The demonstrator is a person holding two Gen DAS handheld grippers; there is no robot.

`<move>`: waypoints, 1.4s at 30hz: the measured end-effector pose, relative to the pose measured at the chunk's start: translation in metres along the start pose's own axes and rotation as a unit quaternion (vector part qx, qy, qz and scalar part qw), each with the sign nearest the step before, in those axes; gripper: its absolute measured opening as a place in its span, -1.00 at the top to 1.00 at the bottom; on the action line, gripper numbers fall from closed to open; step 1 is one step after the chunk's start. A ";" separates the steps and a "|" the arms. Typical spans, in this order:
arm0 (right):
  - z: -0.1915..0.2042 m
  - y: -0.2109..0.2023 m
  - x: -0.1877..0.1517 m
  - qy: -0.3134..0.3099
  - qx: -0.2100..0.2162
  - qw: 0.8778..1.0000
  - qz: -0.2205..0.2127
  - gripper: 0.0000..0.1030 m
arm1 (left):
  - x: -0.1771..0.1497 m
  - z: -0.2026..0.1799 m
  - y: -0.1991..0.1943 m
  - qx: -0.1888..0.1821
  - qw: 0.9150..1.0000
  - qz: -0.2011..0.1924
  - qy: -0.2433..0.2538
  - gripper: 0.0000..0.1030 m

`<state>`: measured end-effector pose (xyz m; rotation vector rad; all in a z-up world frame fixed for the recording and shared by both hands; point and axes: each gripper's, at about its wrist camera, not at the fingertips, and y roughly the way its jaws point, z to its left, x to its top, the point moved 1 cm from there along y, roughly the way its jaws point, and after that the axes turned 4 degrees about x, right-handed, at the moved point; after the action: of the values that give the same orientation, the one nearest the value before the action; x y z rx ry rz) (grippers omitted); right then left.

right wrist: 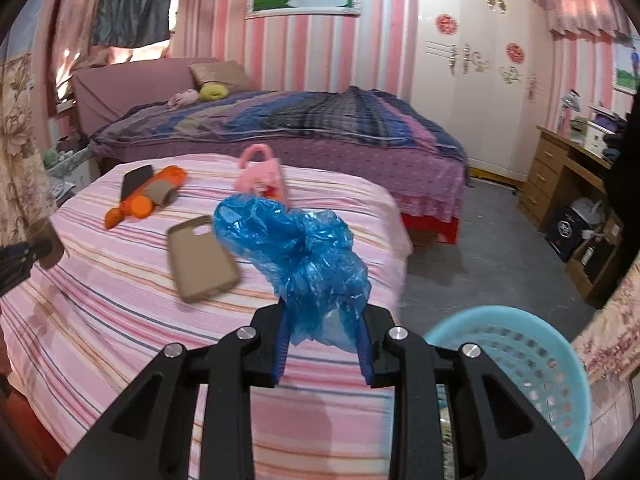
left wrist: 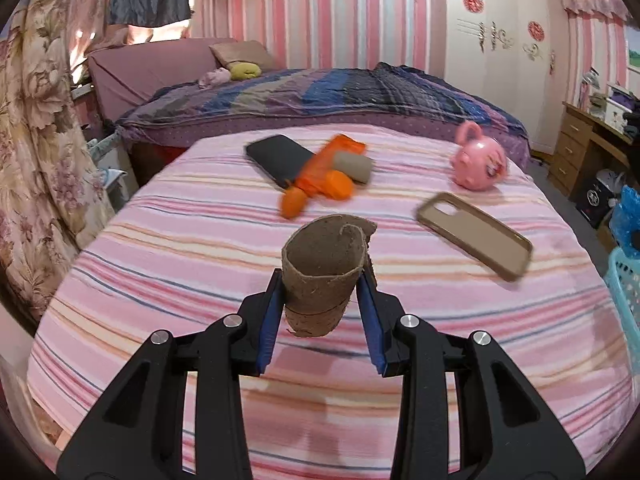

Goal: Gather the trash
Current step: 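Carry the paper cup and the blue bag over the basket, then open both grippers to drop the cup and bag into the basket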

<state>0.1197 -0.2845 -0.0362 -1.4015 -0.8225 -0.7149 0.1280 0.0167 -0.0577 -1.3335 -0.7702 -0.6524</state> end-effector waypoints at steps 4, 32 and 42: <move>-0.030 -0.012 -0.009 0.010 -0.021 1.000 0.007 0.45 | 0.000 -0.024 -0.002 -0.014 1.000 0.008 0.001 0.31; -0.192 -0.041 -0.055 0.068 -0.107 0.992 0.029 0.45 | 0.002 -0.267 -0.068 -0.136 0.983 -0.043 0.115 0.30; -0.209 -0.037 -0.061 0.095 -0.131 0.986 0.033 0.45 | -0.011 -0.342 -0.066 -0.193 0.971 -0.022 0.138 0.30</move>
<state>0.0705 -0.4981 -0.0653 -1.5601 -0.5439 -0.9143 0.1092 -0.3315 -0.0499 -1.5368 -0.4587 -1.0379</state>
